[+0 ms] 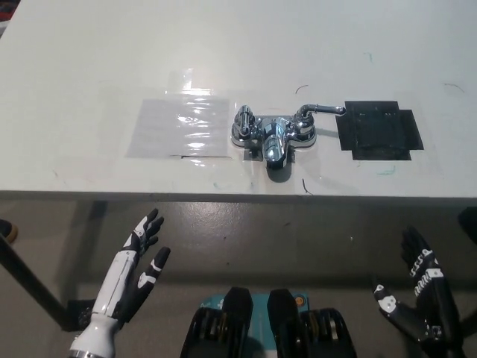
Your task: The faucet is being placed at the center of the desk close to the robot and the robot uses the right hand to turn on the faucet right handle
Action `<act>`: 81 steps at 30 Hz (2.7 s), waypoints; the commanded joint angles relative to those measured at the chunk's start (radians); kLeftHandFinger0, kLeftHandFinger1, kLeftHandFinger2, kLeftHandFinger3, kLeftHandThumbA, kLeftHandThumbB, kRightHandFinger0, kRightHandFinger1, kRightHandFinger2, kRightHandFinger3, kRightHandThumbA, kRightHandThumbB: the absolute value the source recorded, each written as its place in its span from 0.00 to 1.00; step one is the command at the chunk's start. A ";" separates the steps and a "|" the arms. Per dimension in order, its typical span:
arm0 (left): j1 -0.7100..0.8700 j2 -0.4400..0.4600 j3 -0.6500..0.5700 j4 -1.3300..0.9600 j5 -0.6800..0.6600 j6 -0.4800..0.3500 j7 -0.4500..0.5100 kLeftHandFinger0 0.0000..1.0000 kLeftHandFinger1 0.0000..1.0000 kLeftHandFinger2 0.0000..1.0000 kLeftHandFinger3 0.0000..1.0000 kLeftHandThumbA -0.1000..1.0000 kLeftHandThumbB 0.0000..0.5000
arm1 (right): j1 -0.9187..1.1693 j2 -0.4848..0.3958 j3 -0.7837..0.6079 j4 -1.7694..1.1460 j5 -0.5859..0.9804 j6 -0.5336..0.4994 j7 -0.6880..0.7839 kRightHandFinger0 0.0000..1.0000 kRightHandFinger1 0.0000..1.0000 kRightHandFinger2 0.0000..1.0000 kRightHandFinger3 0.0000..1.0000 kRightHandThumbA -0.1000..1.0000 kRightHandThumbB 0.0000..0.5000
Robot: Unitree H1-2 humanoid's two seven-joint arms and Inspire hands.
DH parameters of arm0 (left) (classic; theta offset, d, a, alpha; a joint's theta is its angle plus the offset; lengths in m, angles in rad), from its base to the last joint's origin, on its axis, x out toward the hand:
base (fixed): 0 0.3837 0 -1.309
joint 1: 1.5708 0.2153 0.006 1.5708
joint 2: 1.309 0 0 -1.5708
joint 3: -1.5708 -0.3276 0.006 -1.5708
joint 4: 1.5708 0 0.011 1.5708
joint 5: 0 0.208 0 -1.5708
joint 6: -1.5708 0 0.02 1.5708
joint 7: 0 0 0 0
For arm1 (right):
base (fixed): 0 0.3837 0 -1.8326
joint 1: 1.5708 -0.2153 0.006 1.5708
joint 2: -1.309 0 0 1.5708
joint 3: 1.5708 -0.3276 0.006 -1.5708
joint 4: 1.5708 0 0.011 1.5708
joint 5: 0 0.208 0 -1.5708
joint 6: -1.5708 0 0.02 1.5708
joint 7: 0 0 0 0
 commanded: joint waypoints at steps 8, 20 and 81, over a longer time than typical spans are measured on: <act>0.017 0.011 0.010 -0.010 -0.026 -0.025 -0.002 1.00 1.00 1.00 1.00 0.87 0.32 | 0.007 0.007 0.009 0.024 0.001 -0.134 -0.019 1.00 1.00 1.00 1.00 0.76 0.15; 0.038 0.016 0.008 -0.016 -0.011 -0.025 0.001 1.00 1.00 1.00 1.00 0.88 0.26 | -0.007 0.004 0.012 0.052 -0.013 -0.136 -0.030 1.00 1.00 1.00 1.00 0.71 0.13; 0.040 0.012 0.021 -0.024 -0.008 -0.001 0.009 1.00 1.00 1.00 1.00 0.83 0.26 | -0.024 -0.015 0.026 0.059 -0.064 -0.113 -0.058 1.00 1.00 1.00 1.00 0.49 0.20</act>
